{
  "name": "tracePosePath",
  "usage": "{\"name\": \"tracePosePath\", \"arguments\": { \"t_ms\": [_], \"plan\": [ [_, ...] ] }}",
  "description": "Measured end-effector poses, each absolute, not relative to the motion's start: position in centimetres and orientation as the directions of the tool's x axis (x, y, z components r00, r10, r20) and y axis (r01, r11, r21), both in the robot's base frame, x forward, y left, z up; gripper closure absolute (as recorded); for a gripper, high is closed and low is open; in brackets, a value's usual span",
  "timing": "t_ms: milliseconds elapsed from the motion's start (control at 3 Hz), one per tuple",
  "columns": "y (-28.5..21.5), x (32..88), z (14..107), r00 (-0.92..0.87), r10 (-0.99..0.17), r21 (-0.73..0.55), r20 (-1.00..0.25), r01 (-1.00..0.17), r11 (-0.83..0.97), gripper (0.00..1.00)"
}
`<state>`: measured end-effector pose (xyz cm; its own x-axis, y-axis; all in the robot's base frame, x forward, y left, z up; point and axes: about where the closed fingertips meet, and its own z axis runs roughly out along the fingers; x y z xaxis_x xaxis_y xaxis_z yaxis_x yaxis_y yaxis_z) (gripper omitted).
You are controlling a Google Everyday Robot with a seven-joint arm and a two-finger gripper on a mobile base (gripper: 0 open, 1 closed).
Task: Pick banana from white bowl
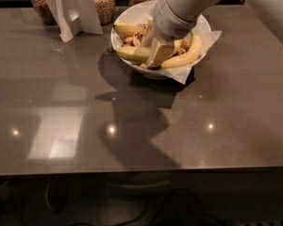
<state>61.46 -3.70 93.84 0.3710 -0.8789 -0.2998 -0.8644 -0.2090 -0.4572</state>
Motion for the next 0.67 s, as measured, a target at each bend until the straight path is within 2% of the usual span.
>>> {"name": "tracePosePath", "arguments": {
  "t_ms": [667],
  "plan": [
    [-6.0, 60.9, 98.2, 0.402, -0.896, -0.502, -0.188, -0.824, -0.264, 1.00]
  ]
}}
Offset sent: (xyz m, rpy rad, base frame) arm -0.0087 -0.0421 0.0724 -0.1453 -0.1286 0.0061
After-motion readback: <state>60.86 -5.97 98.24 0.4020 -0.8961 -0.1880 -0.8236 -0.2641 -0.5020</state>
